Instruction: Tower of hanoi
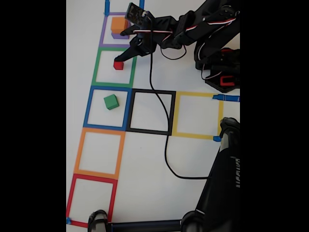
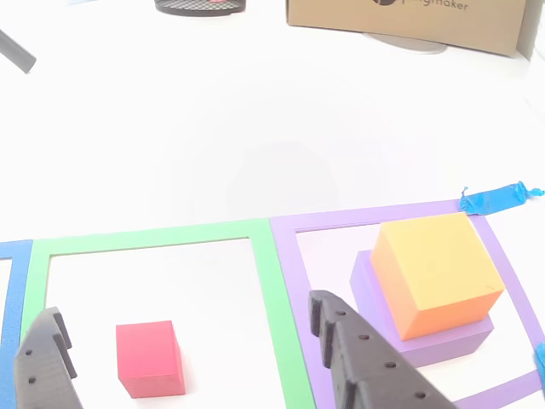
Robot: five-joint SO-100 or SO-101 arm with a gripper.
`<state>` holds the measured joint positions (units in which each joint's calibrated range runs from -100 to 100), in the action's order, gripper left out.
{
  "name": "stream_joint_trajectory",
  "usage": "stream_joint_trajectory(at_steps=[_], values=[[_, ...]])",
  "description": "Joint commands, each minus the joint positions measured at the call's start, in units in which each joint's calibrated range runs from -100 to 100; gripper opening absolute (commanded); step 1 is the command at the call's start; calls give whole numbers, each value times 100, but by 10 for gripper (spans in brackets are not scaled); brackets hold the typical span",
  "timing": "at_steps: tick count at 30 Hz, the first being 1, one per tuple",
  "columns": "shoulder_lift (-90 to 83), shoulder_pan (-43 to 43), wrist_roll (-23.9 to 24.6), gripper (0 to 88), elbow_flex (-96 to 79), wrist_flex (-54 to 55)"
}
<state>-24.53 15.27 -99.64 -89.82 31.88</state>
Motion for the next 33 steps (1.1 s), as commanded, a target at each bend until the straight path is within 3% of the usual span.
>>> stream_joint_trajectory(at_steps=[1, 18, 33], values=[[777, -242, -36, 327, 109, 958], [3506, -655, -36, 284, 1236, 2464], [4217, -1057, -36, 259, 973, 3427]])
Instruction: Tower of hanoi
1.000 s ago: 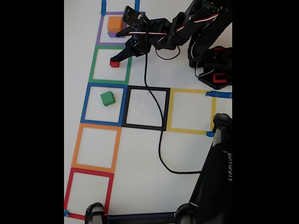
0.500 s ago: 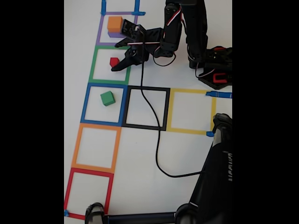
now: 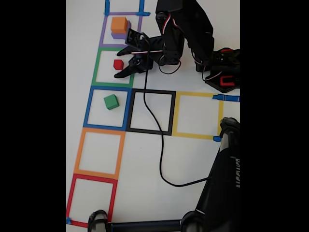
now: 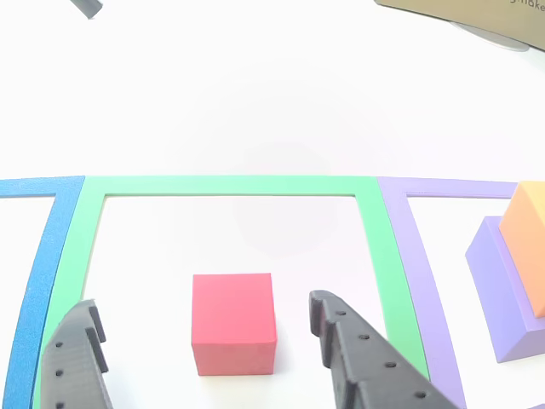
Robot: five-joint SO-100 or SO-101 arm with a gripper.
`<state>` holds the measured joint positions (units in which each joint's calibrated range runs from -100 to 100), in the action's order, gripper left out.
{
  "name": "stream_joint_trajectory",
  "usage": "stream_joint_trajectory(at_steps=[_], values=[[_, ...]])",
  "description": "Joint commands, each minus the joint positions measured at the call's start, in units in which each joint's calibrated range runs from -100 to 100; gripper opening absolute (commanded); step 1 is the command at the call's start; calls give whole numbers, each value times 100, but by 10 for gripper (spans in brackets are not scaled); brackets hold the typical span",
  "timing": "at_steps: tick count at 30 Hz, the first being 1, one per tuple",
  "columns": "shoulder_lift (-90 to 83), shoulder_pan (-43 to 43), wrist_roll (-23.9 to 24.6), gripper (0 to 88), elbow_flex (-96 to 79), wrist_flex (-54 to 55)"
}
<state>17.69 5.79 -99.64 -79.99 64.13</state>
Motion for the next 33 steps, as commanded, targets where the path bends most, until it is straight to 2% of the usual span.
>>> stream_joint_trajectory(at_steps=[1, 23, 33], values=[[20, -119, -36, 258, 8, 227], [238, -148, -36, 235, 99, 227], [270, -186, -36, 165, 117, 203]])
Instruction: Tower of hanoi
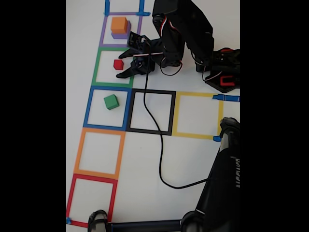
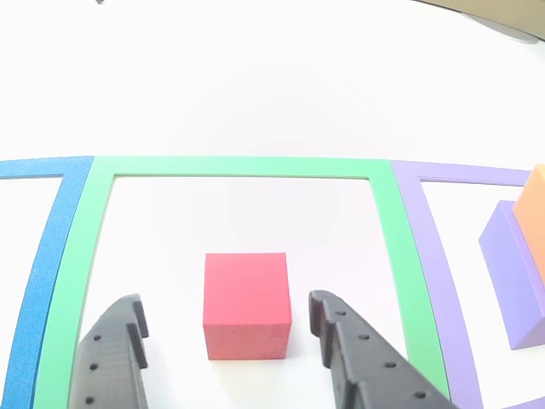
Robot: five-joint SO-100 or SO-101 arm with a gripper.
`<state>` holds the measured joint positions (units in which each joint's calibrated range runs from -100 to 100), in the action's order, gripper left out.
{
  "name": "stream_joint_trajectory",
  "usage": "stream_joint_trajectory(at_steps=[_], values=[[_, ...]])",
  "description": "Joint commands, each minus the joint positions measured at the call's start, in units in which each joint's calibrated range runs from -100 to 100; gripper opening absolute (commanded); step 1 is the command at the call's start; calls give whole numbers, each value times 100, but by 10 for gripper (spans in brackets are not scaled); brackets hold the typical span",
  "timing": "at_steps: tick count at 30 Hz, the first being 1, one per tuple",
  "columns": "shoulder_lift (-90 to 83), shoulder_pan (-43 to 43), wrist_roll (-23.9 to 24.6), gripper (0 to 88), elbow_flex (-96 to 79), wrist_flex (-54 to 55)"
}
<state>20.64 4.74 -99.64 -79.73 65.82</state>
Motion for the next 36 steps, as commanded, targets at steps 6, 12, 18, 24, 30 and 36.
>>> stream_joint_trajectory(at_steps=[6, 12, 18, 24, 30, 36], values=[[-1, -100, -36, 130, 218, -56], [47, -110, -36, 102, 327, -169], [63, -119, -36, 82, 327, -177], [63, -148, -36, 70, 327, -210], [-98, -158, -36, 60, 327, -428], [-211, -186, -36, 39, 309, -574]])
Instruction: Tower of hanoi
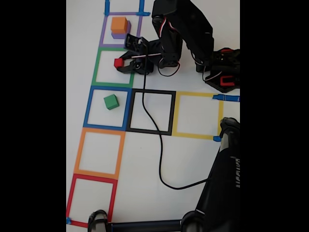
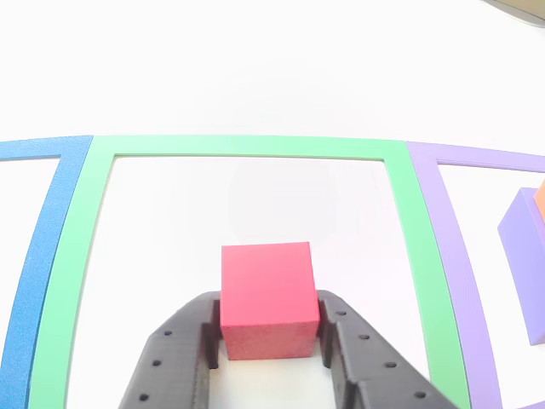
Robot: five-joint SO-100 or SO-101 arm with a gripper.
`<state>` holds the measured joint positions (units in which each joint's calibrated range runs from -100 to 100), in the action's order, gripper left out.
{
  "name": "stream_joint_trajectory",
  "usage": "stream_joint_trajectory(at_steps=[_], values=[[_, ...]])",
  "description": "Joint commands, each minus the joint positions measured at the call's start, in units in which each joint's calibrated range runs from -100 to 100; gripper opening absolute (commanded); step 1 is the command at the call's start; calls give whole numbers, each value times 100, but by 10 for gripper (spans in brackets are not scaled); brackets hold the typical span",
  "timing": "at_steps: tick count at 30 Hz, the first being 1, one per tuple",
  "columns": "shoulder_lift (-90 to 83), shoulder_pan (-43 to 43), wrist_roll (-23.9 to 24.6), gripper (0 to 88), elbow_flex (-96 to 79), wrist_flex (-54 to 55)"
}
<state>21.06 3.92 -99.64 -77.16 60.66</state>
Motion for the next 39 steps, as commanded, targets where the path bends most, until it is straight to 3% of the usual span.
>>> stream_joint_trajectory(at_steps=[1, 20, 27, 39], values=[[-253, -114, -36, 39, 52, -50], [-1206, -200, -36, 27, -321, -414], [-3055, -373, -36, 25, -330, -2374], [-6648, -929, -36, 26, 825, -7726]])
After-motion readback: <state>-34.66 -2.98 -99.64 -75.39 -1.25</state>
